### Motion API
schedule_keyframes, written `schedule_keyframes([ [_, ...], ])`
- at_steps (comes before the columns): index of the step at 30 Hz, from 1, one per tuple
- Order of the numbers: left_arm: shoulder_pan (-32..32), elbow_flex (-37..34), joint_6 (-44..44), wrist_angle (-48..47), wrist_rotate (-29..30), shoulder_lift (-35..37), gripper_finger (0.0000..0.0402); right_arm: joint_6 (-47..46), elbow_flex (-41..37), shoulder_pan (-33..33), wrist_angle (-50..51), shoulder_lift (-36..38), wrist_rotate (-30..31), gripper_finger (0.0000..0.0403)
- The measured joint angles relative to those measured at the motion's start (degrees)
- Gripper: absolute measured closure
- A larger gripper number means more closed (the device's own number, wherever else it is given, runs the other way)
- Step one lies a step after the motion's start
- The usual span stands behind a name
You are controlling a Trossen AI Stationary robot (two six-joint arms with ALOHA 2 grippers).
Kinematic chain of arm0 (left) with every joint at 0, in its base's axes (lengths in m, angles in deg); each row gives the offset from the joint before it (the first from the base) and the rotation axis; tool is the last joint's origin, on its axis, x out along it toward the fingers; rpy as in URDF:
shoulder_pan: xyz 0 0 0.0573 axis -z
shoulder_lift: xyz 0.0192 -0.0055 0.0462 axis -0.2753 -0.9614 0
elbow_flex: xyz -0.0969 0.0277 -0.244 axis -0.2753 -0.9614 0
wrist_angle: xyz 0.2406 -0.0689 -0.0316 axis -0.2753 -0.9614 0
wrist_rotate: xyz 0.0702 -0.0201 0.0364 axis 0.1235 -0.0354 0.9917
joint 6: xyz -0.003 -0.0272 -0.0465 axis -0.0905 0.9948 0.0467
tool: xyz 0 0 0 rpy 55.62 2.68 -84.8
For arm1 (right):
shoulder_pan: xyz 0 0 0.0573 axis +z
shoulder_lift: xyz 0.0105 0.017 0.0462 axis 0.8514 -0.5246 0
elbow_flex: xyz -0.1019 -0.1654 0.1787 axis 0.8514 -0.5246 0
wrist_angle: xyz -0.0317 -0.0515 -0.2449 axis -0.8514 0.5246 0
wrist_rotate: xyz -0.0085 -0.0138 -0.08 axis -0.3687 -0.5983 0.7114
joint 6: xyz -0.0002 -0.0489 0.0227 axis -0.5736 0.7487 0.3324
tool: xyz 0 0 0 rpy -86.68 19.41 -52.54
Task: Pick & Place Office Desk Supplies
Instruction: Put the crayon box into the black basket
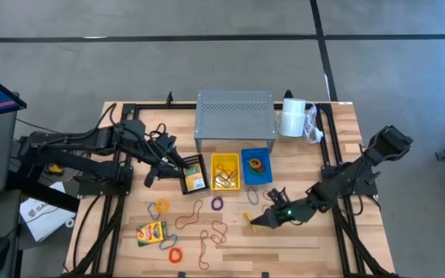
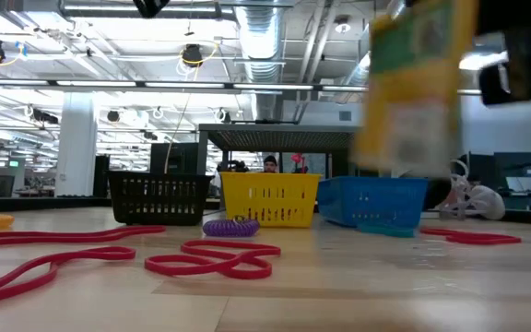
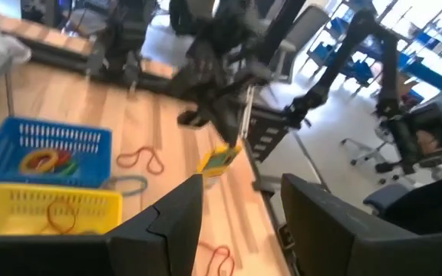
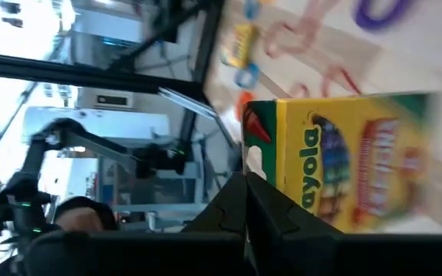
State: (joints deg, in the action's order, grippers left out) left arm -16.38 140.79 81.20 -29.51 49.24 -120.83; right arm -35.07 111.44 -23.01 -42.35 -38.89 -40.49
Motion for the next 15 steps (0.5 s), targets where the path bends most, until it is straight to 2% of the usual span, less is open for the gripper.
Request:
schedule_keyframes([
  [6, 1.9, 0.0, -1.9, 4.2, -1.6, -5.6, 0.0220, 7.6, 2.4, -3.8, -0.5, 3.4, 0.0, 0.0403],
  [15, 5.3, 0.0, -1.9, 14.5, -5.4, -14.9, 0.0167, 19.2, 8.7, -7.8, -1.4, 5.1, -1.9, 0.0403],
])
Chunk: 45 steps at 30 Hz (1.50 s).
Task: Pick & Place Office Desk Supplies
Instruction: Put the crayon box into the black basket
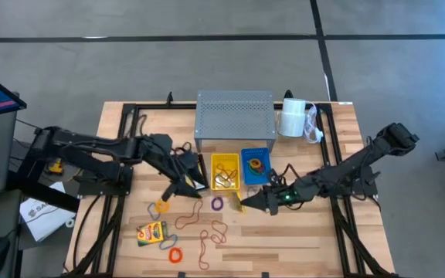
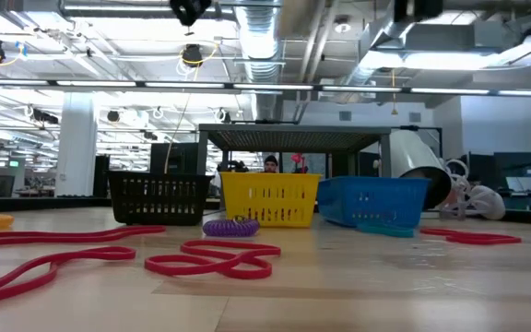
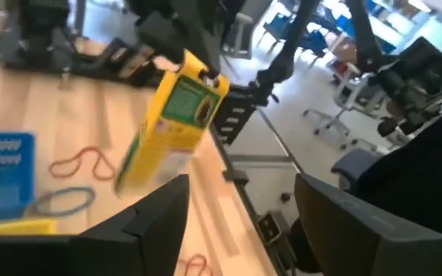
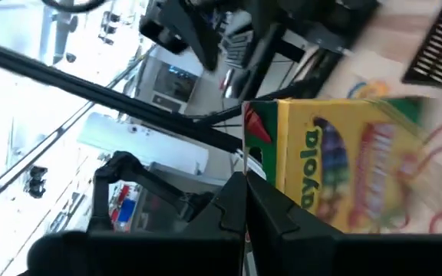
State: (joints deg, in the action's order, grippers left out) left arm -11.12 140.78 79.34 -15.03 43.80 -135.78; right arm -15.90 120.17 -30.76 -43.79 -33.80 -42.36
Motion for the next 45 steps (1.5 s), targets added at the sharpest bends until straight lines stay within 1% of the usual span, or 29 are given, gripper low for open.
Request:
schedule_keyframes([
  [2, 0.5, 0.0, 0.0, 1.1, 0.0, -1.4, 0.0155, 1.5, 1.3, -0.4, 0.2, -0.2, -1.2, 0.0403],
  [4, 1.1, 0.0, 0.1, 3.8, 0.0, -3.1, 0.0146, 2.2, 1.9, -0.5, 0.1, -0.3, -1.4, 0.0403],
  [6, 1.5, -0.1, 0.1, 4.3, -0.1, -4.1, 0.0139, 2.4, 2.2, -0.5, 0.3, -0.3, -1.4, 0.0403],
  [7, 1.8, 0.0, 0.1, 6.4, -0.1, -4.9, 0.0137, 2.4, 2.3, -0.5, 0.3, -0.3, -1.4, 0.0403],
  [9, 2.2, -0.1, 0.1, 7.1, -0.1, -5.5, 0.0135, 2.3, 2.3, -0.5, 0.0, -0.4, -1.4, 0.0403],
  [18, 3.6, 0.0, 0.1, 17.9, 0.1, -10.0, 0.0136, 2.0, 2.3, -0.5, -1.8, -0.4, -1.5, 0.0403],
  [23, 3.0, 0.0, -1.6, 18.8, 2.5, -10.0, 0.0136, 2.2, 2.3, -0.2, -3.3, -0.4, -1.5, 0.0403],
  [29, 2.6, 0.0, -3.0, 19.5, 2.7, -10.0, 0.0137, 1.4, 2.3, 0.5, -3.4, -0.4, -1.5, 0.0403],
  [32, 2.5, 0.0, -3.1, 19.6, 4.0, -10.0, 0.0137, 1.2, 2.3, 0.7, -4.4, -0.4, -1.5, 0.0403],
  [38, 2.5, 0.0, -3.1, 19.6, 4.2, -10.0, 0.0137, 1.3, 2.3, 0.9, -7.2, -0.4, -1.4, 0.0403],
  [45, 2.5, 0.0, -2.9, 20.9, 4.4, -10.0, 0.0137, 1.1, 2.8, 0.7, -7.4, -1.0, -1.4, 0.0403],
])
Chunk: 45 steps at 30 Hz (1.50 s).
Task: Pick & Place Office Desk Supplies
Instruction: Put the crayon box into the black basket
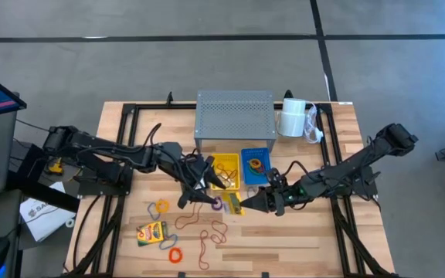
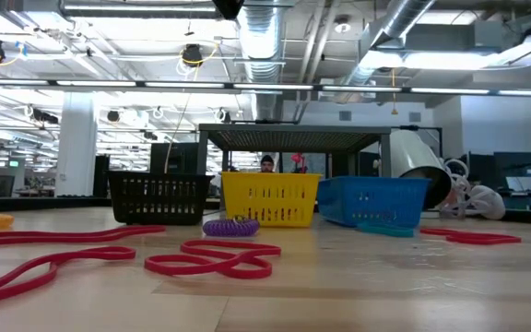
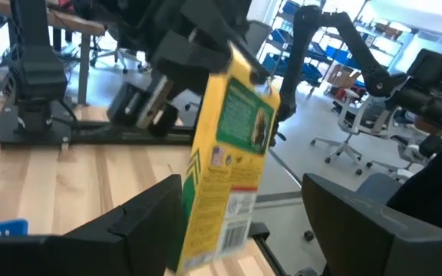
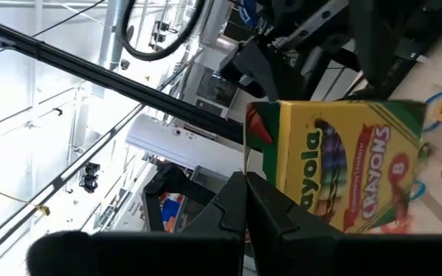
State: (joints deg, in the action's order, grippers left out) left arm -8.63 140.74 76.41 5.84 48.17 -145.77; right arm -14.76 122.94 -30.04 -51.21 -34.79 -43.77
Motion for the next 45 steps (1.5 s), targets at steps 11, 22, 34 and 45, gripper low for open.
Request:
schedule_keyframes([
  [11, 0.6, 0.0, 0.9, 2.2, -2.5, 0.0, 0.0137, 2.8, 12.4, -3.6, 0.0, -10.0, -8.1, 0.0403],
  [22, 3.0, 0.0, 6.5, 3.2, -11.9, 0.0, 0.0143, 5.6, 14.0, -5.5, 0.3, -10.8, -10.5, 0.0403],
  [34, 3.3, 0.0, 9.2, 7.2, -15.6, 0.0, 0.0368, 6.0, 14.0, -5.5, 0.0, -10.8, -10.7, 0.0403],
  [45, 3.1, 0.0, 7.3, 7.7, -16.0, 0.0, 0.0378, 6.2, 14.0, -5.5, -0.9, -10.8, -10.6, 0.0394],
])
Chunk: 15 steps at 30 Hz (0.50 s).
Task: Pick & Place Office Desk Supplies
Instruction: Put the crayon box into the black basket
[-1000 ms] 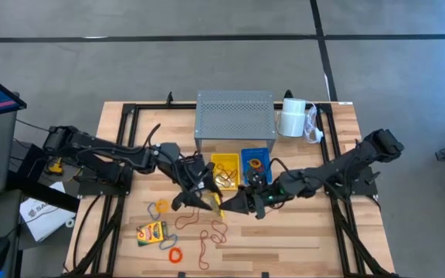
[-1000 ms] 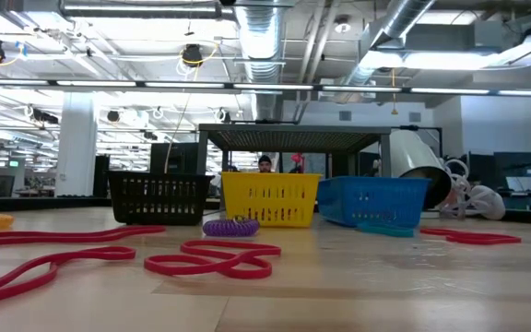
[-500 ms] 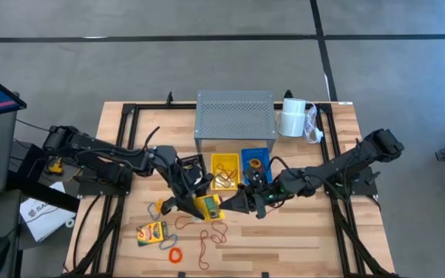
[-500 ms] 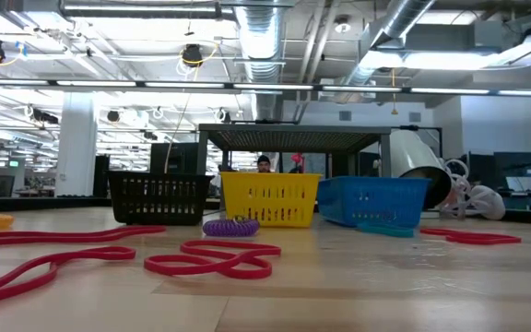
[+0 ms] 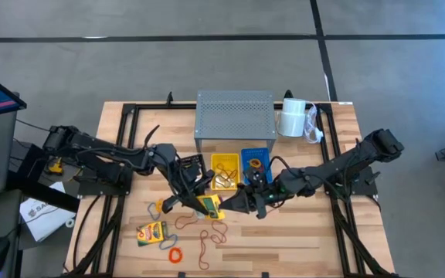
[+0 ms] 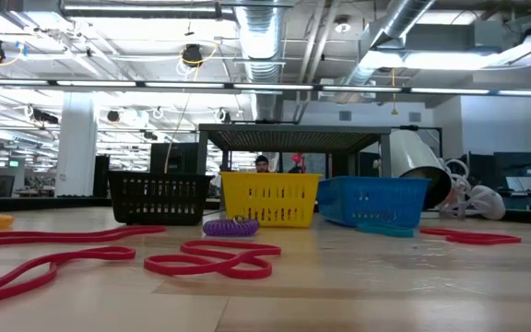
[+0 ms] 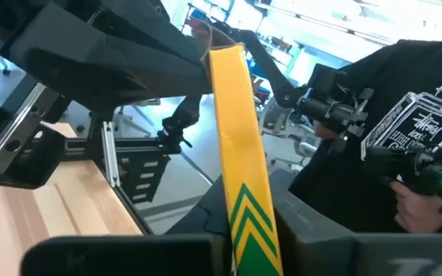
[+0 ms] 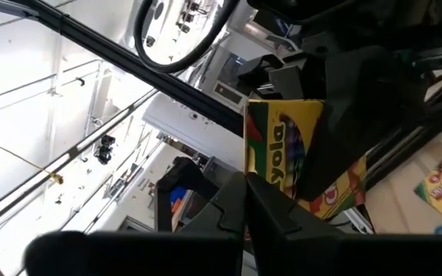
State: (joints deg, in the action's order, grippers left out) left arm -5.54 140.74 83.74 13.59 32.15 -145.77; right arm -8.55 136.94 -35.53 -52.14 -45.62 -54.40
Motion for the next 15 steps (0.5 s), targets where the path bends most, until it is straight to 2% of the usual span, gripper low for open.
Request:
schedule_keyframes([
  [8, -0.1, 0.0, 0.3, -0.7, -3.0, 0.3, 0.0378, 0.9, 0.0, -0.2, -1.0, 1.2, 0.1, 0.0301],
  [11, -1.4, 0.0, 0.3, -3.9, -3.0, 1.2, 0.0378, 1.5, -0.2, -0.2, 0.1, 2.3, 0.2, 0.0277],
  [15, -4.2, 0.1, -0.8, -13.1, -2.6, 2.7, 0.0378, 2.7, -0.2, -0.2, 4.5, 5.2, 1.4, 0.0264],
])
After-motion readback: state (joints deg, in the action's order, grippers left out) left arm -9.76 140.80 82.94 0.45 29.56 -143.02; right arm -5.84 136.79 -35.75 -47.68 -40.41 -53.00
